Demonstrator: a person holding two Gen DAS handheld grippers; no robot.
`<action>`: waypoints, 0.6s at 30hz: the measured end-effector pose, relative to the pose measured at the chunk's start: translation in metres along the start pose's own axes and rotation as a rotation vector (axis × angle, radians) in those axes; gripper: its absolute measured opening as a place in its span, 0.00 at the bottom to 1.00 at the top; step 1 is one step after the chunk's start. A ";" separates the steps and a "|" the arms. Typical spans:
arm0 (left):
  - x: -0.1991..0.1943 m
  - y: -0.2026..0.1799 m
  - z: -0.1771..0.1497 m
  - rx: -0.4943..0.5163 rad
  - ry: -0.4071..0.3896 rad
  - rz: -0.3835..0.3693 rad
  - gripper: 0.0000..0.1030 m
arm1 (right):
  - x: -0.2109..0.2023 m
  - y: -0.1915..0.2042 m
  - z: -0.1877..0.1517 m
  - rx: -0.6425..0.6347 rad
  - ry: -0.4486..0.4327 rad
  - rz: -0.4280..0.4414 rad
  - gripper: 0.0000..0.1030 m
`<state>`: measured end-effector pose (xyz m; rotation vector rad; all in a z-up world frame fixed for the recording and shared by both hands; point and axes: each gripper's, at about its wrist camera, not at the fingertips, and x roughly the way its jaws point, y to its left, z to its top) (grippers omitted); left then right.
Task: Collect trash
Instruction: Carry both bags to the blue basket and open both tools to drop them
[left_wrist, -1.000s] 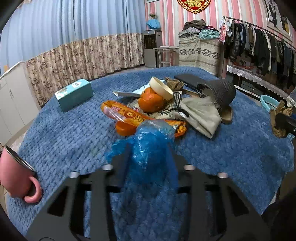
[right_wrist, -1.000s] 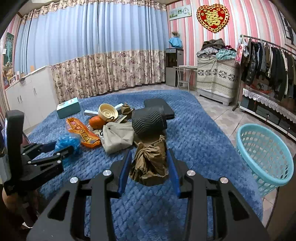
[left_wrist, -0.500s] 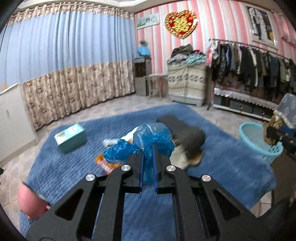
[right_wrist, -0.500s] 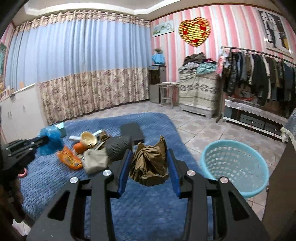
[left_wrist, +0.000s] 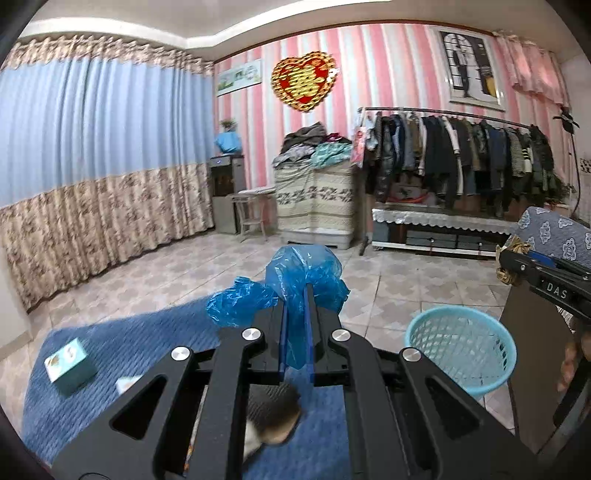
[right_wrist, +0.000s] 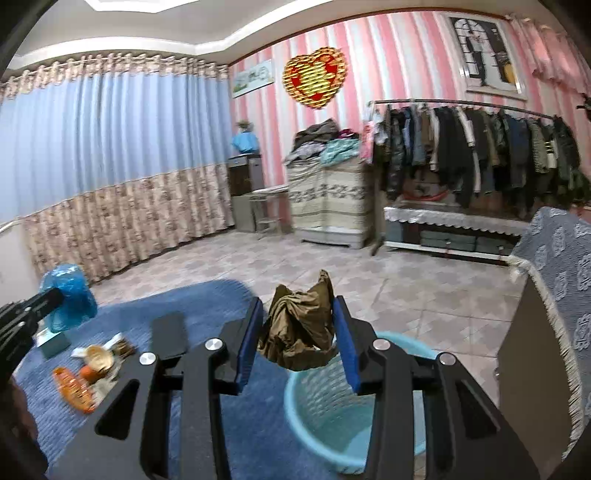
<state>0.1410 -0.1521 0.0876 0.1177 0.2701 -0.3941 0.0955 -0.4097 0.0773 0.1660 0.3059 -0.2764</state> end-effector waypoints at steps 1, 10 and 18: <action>0.005 -0.003 0.003 0.001 0.001 -0.008 0.06 | 0.003 -0.011 -0.001 0.027 -0.009 -0.006 0.38; 0.069 -0.058 0.000 0.024 0.092 -0.138 0.06 | 0.043 -0.084 -0.052 0.100 0.076 -0.126 0.38; 0.114 -0.115 -0.027 0.059 0.165 -0.233 0.06 | 0.057 -0.115 -0.068 0.069 0.129 -0.217 0.38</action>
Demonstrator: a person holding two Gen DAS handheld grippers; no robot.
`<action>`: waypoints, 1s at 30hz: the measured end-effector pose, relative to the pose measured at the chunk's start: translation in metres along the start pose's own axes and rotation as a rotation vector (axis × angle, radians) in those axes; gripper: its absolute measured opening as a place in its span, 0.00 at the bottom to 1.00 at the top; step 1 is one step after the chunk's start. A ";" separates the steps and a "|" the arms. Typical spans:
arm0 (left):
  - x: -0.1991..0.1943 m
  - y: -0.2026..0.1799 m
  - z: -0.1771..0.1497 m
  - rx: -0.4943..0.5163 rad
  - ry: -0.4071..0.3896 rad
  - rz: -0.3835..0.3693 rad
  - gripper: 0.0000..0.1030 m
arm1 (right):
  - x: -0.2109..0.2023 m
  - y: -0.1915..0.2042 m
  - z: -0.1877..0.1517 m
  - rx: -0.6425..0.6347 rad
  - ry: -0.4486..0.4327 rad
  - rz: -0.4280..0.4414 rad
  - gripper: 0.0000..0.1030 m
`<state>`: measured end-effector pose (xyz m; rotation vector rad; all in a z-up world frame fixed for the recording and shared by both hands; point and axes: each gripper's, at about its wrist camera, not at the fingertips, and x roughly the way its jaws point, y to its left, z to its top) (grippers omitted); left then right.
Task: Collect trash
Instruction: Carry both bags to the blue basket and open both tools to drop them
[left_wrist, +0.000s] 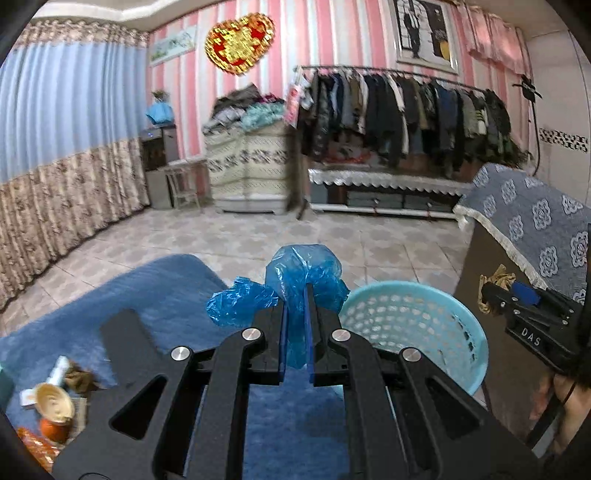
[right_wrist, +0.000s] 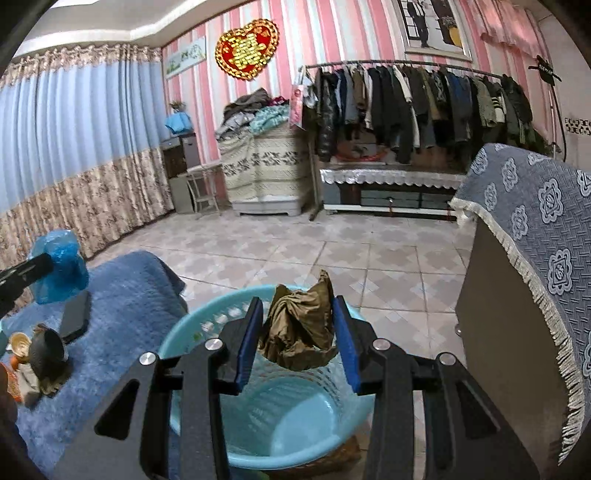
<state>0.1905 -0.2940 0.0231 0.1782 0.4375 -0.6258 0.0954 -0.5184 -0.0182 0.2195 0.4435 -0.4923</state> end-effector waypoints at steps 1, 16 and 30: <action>0.009 -0.006 -0.001 -0.001 0.017 -0.019 0.06 | 0.003 -0.002 -0.002 -0.010 0.010 -0.011 0.38; 0.087 -0.056 -0.029 0.026 0.154 -0.141 0.06 | 0.015 -0.023 -0.012 0.103 0.062 -0.007 0.38; 0.094 -0.055 -0.022 0.038 0.115 -0.102 0.62 | 0.022 -0.019 -0.012 0.104 0.082 0.007 0.38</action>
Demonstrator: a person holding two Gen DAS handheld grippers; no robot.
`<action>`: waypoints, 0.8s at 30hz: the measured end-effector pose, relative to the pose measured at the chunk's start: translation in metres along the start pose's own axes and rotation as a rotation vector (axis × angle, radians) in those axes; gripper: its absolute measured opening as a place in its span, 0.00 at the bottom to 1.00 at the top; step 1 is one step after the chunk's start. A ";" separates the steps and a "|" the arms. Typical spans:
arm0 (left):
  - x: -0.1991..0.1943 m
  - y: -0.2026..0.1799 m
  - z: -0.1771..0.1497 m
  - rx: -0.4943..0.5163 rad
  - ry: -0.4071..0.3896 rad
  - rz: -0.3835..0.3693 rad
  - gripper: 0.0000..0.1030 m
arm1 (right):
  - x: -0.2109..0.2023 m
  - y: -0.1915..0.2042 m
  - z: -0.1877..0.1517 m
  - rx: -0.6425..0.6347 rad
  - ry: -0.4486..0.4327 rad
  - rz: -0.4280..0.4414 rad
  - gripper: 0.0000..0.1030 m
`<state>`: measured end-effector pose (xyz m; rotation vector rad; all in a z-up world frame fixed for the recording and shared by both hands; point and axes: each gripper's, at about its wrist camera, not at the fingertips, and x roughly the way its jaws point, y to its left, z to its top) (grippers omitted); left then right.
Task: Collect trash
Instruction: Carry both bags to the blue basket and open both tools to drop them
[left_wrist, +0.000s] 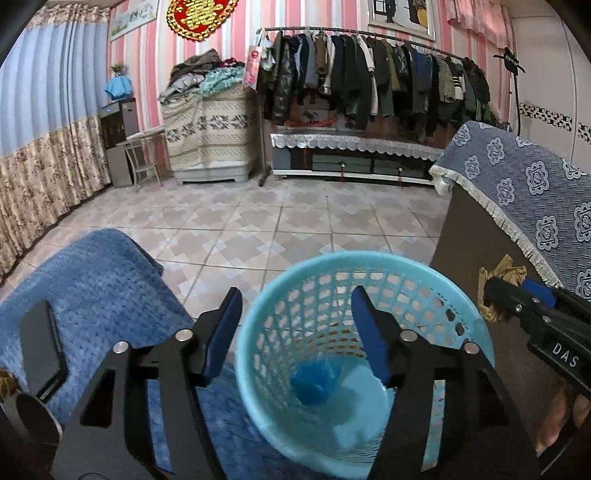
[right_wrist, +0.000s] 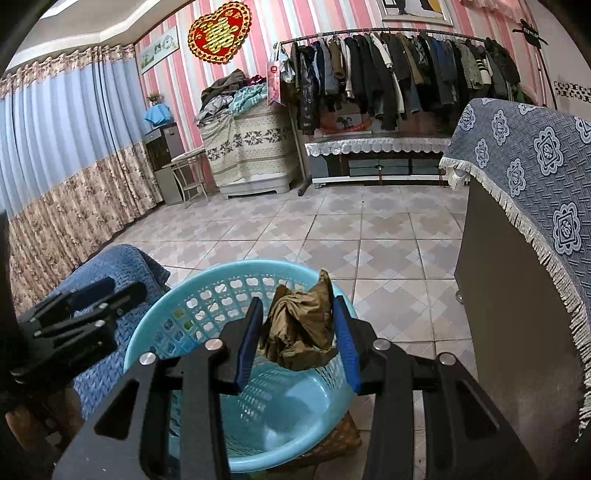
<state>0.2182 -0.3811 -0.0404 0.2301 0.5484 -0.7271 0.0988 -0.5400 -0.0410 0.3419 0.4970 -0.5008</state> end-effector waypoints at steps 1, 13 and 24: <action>-0.004 0.004 0.002 -0.005 -0.010 0.014 0.66 | 0.000 0.002 0.000 -0.005 0.001 -0.001 0.38; -0.069 0.047 0.001 -0.095 -0.133 0.182 0.94 | 0.017 0.035 -0.006 -0.045 0.039 0.024 0.40; -0.101 0.079 -0.012 -0.158 -0.142 0.228 0.95 | 0.023 0.056 -0.008 -0.061 0.065 0.032 0.69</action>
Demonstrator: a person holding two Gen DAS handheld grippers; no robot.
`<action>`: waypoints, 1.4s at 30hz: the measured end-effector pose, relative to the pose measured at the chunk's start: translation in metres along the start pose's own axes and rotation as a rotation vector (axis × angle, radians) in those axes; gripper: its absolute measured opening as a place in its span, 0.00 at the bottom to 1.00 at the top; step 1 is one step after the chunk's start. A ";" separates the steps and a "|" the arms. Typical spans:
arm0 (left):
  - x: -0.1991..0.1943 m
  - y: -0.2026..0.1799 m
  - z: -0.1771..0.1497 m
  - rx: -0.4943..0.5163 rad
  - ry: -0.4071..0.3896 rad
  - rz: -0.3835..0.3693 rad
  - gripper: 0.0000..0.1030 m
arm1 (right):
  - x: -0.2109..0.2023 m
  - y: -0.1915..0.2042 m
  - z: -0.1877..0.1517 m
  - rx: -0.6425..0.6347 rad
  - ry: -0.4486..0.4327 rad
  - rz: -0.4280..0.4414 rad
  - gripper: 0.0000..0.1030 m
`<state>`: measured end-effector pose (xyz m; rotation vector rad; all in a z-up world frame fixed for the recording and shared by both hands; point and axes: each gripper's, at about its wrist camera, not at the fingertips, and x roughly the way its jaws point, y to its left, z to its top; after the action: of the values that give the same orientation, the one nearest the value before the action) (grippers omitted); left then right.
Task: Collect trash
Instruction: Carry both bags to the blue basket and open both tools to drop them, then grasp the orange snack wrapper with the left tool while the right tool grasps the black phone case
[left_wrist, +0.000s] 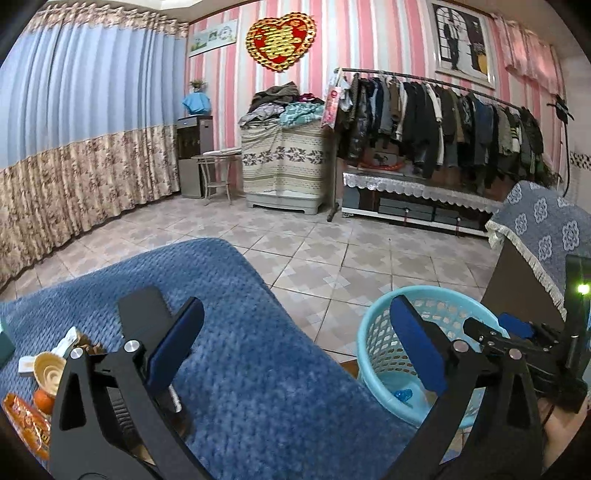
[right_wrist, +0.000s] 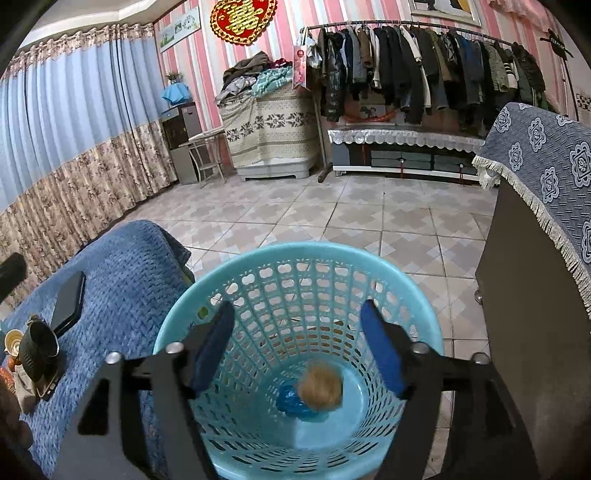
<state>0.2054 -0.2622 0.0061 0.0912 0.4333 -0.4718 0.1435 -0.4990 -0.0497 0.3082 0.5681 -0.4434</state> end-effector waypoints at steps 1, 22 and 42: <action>-0.002 0.003 -0.001 -0.003 -0.003 0.006 0.95 | 0.000 0.002 0.000 -0.004 0.002 -0.002 0.72; -0.119 0.087 -0.019 -0.041 -0.098 0.225 0.95 | -0.070 0.077 -0.013 -0.069 -0.134 0.160 0.88; -0.189 0.256 -0.104 -0.229 0.057 0.543 0.95 | -0.077 0.228 -0.067 -0.386 -0.049 0.330 0.91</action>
<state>0.1311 0.0640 -0.0115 -0.0016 0.4939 0.1155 0.1659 -0.2516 -0.0227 0.0181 0.5308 -0.0184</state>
